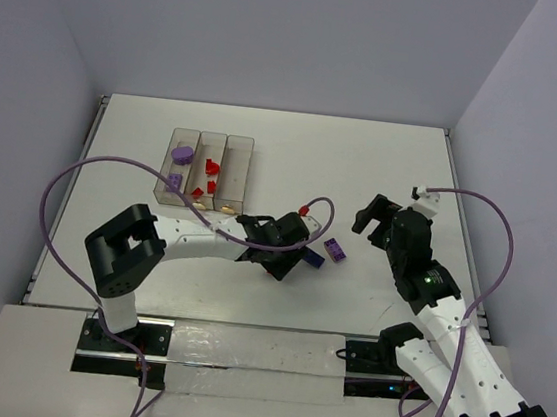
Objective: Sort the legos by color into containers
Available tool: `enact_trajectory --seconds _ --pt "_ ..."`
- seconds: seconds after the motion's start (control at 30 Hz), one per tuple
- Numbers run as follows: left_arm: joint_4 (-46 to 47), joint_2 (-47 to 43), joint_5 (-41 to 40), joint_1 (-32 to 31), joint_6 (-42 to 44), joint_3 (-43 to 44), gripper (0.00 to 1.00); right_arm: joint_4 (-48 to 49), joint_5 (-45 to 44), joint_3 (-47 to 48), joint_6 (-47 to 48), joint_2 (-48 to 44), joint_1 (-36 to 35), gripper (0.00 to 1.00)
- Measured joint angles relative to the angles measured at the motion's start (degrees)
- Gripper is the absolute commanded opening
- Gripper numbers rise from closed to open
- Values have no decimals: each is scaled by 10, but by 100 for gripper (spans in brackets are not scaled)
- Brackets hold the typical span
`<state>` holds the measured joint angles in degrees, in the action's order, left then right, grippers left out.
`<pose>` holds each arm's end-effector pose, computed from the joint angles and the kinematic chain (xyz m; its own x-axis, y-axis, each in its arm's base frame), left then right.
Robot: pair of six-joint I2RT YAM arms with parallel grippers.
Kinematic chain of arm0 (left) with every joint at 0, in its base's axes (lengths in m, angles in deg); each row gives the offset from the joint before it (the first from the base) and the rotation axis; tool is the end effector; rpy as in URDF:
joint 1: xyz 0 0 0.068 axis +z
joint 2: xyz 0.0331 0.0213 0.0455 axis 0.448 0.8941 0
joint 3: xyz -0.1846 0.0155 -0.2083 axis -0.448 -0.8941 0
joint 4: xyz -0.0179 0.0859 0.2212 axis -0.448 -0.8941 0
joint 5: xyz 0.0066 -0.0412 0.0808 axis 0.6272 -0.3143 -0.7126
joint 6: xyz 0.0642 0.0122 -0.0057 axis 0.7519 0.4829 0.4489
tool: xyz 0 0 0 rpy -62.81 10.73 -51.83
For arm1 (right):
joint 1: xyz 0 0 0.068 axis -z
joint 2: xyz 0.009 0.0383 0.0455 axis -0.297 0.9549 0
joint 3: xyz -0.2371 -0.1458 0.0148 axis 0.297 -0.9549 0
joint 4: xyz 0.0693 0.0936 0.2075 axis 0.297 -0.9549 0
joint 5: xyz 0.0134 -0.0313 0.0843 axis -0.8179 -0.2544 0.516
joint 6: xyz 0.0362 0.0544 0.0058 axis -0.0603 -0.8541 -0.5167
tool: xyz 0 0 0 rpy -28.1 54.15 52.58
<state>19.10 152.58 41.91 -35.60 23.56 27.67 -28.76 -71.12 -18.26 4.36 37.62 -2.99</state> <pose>0.1695 -0.3058 0.1860 -0.6410 0.5851 -0.4968 0.6833 0.7298 -0.0221 0.1470 0.0371 0.2751 -0.3854 0.3606 -0.8494 0.1459 0.9327 0.3298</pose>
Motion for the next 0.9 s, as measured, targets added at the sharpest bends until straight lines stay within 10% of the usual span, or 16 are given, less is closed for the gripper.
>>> enact_trajectory --seconds 0.37,0.6,0.9 --pt "17 24 -20 0 0 -16 42 0 6 0 -4 1 0 100" --pt "20 24 -36 0 0 -16 2 0 7 0 -4 2 0 100" --pt "-20 21 -83 8 -21 11 0 0 9 0 -4 4 0 100"
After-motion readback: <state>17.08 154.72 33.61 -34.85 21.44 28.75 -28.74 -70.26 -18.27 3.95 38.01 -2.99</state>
